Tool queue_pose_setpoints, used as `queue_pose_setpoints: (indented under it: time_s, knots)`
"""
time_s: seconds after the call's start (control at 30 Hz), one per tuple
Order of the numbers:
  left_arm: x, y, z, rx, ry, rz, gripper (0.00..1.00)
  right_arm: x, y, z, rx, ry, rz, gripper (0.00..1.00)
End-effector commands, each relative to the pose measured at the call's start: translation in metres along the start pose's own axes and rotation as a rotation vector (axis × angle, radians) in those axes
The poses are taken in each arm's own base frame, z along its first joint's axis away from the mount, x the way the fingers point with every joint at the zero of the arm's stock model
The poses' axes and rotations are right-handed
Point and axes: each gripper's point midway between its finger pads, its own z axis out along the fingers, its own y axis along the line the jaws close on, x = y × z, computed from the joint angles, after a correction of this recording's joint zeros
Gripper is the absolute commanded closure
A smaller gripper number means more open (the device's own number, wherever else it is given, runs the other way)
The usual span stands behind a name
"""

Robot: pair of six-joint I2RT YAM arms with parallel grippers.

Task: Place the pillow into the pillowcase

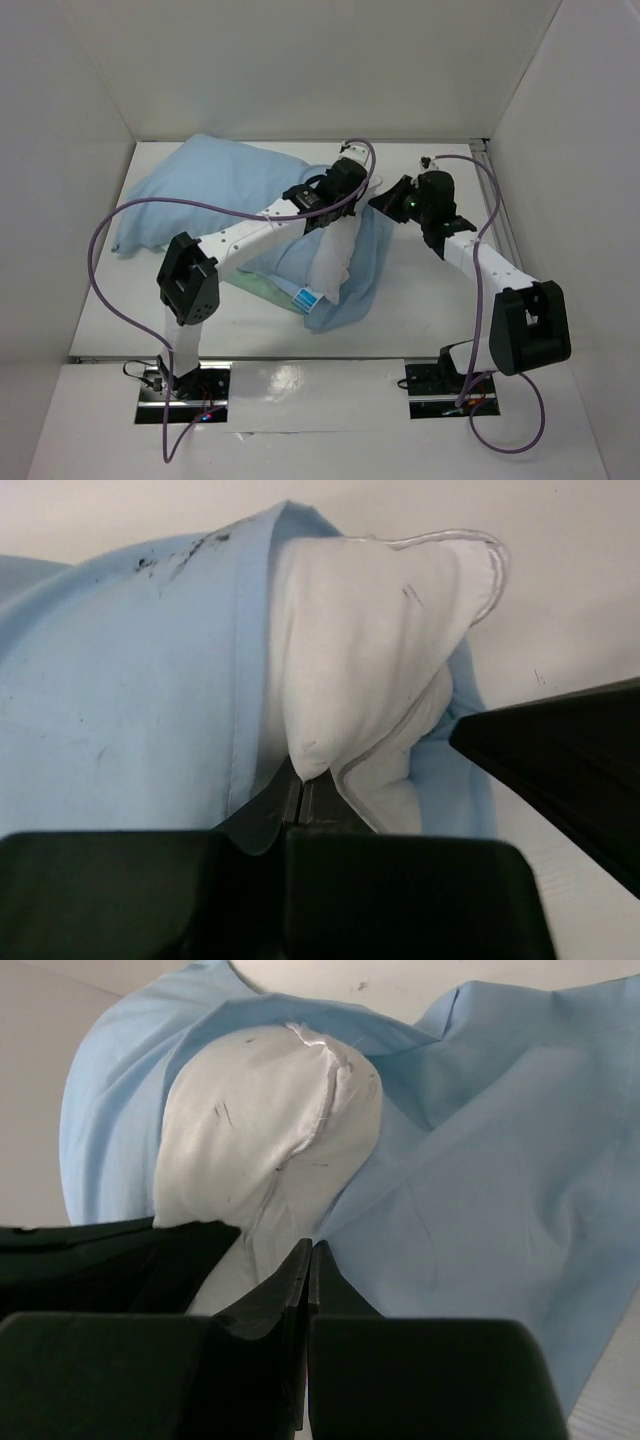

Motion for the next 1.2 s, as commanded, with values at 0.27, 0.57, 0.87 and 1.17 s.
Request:
queue_pose_setpoints:
  time_s: [0.27, 0.57, 0.87, 1.17]
  knots:
    - [0.074, 0.046, -0.003, 0.105, 0.293, 0.003, 1.00, -0.056, -0.006, -0.023, -0.008, -0.161, 0.007, 1.00]
    - [0.159, 0.034, -0.046, 0.307, 0.557, 0.178, 1.00, -0.119, -0.003, 0.000, -0.079, -0.278, 0.054, 1.00]
    - [0.204, 0.049, -0.037, 0.181, 0.707, 0.192, 1.00, -0.168, 0.104, -0.056, -0.436, -0.408, -0.006, 1.00]
    - [0.203, 0.040, 0.002, 0.167, 0.749, 0.150, 1.00, -0.131, 0.174, -0.127, -0.630, -0.341, -0.173, 1.00]
